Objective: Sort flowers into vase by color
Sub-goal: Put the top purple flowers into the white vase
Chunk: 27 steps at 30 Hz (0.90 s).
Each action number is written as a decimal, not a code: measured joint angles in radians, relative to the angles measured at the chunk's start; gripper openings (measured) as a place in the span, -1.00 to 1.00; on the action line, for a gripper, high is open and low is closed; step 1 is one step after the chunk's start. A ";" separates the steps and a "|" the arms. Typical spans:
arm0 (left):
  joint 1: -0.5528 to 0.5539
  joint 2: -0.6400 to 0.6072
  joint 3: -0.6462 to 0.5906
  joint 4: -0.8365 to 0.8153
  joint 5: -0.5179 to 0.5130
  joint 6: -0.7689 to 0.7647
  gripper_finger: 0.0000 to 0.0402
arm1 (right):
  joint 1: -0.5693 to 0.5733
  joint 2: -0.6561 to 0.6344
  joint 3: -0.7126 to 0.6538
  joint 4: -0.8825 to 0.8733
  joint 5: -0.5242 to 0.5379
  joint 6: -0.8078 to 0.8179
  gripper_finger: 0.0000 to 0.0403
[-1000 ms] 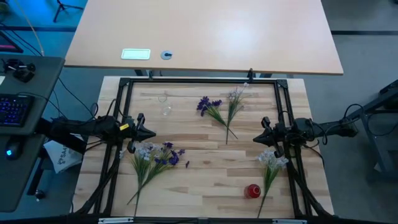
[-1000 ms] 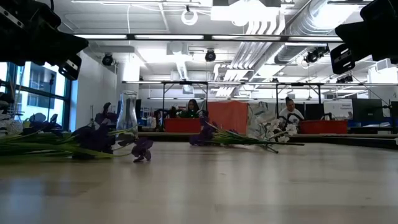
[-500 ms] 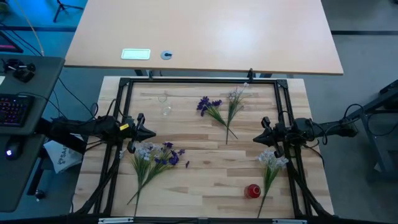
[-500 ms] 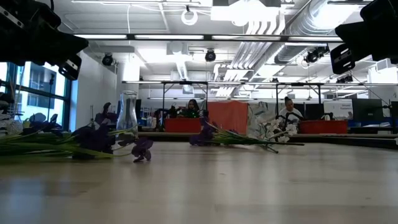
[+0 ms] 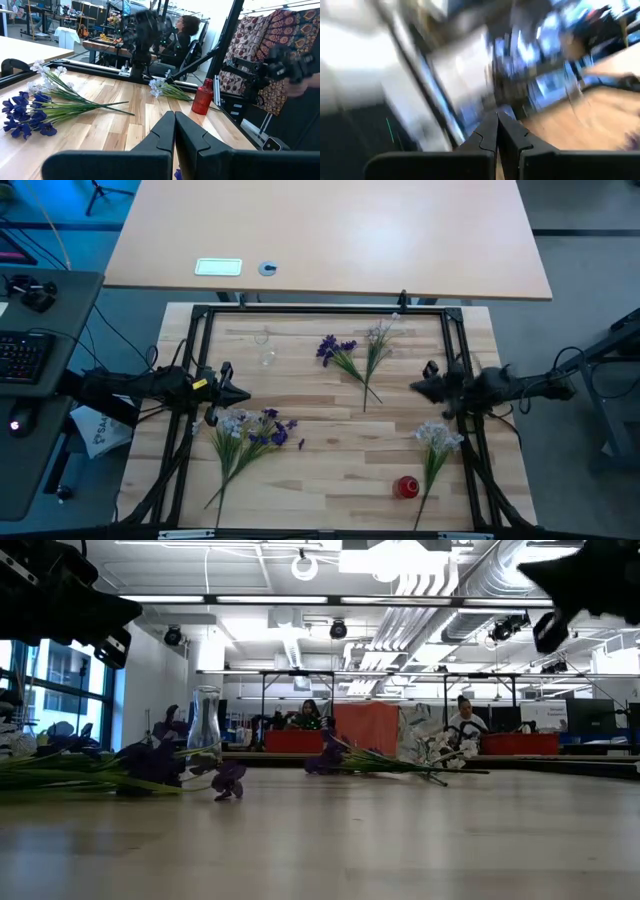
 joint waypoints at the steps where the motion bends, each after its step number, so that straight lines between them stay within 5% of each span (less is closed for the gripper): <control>1: 0.000 0.000 0.000 0.000 0.000 0.000 -1.00 | 0.000 0.000 0.000 0.077 0.068 0.071 -1.00; 4: 0.000 0.000 0.000 0.000 0.000 0.000 -1.00 | 0.000 0.001 0.000 0.249 0.236 0.176 -1.00; 9: 0.000 0.000 0.000 0.000 0.000 0.000 -1.00 | 0.000 0.112 0.016 0.364 0.252 0.184 -1.00; 16: 0.000 0.000 0.000 0.000 0.000 0.000 -1.00 | -0.011 0.623 0.303 0.341 0.332 0.096 -1.00; 20: 0.000 0.000 0.000 0.000 0.000 0.000 -1.00 | -0.072 0.865 0.520 0.074 0.405 -0.041 -1.00; 22: 0.000 0.000 0.000 0.000 0.000 0.000 -1.00 | -0.128 0.940 0.637 -0.134 0.399 0.014 -1.00; 27: 0.000 0.000 0.000 0.000 0.000 0.000 -1.00 | -0.315 1.116 0.865 -0.676 0.061 0.276 -0.95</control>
